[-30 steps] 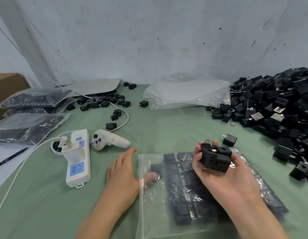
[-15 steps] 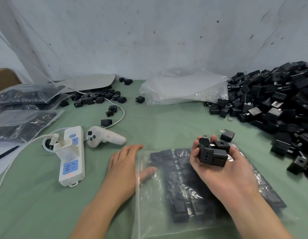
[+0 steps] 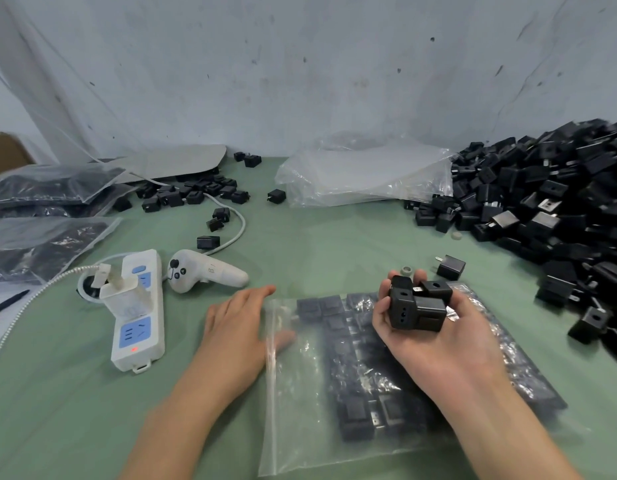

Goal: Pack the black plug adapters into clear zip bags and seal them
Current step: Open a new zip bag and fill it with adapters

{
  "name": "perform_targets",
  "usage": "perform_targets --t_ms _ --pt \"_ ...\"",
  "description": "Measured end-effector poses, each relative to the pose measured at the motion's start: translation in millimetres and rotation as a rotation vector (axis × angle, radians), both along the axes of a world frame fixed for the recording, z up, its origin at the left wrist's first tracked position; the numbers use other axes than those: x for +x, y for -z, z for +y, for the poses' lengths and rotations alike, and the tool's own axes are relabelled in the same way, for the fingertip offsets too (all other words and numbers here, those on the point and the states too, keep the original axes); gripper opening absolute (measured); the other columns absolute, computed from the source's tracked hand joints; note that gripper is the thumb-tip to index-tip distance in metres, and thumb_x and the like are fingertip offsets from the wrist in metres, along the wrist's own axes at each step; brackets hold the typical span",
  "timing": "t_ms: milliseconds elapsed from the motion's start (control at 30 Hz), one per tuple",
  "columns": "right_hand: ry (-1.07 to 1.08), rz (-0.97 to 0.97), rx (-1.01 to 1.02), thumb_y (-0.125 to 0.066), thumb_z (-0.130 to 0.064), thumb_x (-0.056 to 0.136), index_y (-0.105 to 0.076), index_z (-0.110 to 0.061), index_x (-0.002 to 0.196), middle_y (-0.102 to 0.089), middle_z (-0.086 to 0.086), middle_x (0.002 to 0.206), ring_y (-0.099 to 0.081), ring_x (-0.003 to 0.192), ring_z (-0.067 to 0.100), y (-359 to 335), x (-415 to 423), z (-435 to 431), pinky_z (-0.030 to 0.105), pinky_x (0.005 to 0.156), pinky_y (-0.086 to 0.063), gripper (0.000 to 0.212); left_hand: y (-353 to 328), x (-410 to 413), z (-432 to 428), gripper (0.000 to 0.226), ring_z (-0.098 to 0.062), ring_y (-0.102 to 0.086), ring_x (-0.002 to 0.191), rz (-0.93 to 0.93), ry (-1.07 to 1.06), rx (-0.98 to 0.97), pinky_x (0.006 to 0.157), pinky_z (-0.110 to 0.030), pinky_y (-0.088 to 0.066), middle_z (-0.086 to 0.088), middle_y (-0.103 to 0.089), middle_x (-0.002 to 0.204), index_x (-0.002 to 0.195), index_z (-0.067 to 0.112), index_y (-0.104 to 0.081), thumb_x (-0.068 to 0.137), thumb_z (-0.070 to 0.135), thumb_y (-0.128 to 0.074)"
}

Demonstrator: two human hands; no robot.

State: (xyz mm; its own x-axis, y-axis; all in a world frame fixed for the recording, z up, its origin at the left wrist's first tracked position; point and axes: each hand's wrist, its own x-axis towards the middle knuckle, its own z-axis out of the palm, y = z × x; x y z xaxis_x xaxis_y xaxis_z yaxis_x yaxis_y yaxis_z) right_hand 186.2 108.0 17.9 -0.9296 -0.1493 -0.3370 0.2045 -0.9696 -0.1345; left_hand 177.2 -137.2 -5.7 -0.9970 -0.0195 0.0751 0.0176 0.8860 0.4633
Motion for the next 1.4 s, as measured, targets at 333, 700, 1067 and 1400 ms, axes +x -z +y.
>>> perform_targets --t_ms 333,700,1067,1400 --pt "0.037 0.025 0.014 -0.056 -0.023 0.069 -0.066 -0.017 0.095 -0.071 0.017 0.105 -0.066 0.087 0.033 -1.5 -3.3 -12.4 0.04 0.068 -0.053 0.028 -55.8 43.1 63.0 0.039 0.008 -0.05 0.102 0.337 0.201 0.253 0.081 -0.017 -0.043 0.028 -0.048 0.108 0.129 0.052 -0.045 0.09 0.061 -0.044" --pt "-0.073 0.056 0.033 -0.048 -0.025 0.093 -0.064 -0.012 0.093 -0.068 0.02 0.105 -0.066 0.087 0.037 -8.2 8.4 -22.0 0.05 0.068 -0.059 0.021 -35.2 52.7 92.9 0.031 0.003 -0.051 0.103 0.243 0.24 0.244 0.084 -0.021 -0.046 0.032 -0.04 0.116 0.111 0.053 -0.03 0.085 0.062 -0.045" --pt "0.063 -0.079 0.031 -0.051 -0.025 0.097 -0.068 -0.01 0.095 -0.071 0.024 0.108 -0.068 0.096 0.037 -8.7 4.4 -8.0 0.043 0.081 -0.057 0.023 -42.3 35.4 14.7 0.021 0.006 -0.063 0.086 0.27 -0.431 0.77 0.069 -0.016 -0.045 0.017 -0.065 0.097 0.105 0.029 -0.058 0.09 0.017 -0.066" --pt "0.086 -0.09 0.069 -0.05 -0.025 0.097 -0.069 -0.011 0.095 -0.072 0.021 0.103 -0.07 0.091 0.034 -10.3 6.1 -5.4 0.041 0.075 -0.059 0.024 -19.6 46.9 -0.4 0.023 -0.009 -0.068 0.061 -0.172 -0.32 0.813 0.06 -0.017 -0.055 -0.007 -0.075 0.084 0.11 0.021 -0.061 0.091 0.011 -0.069"
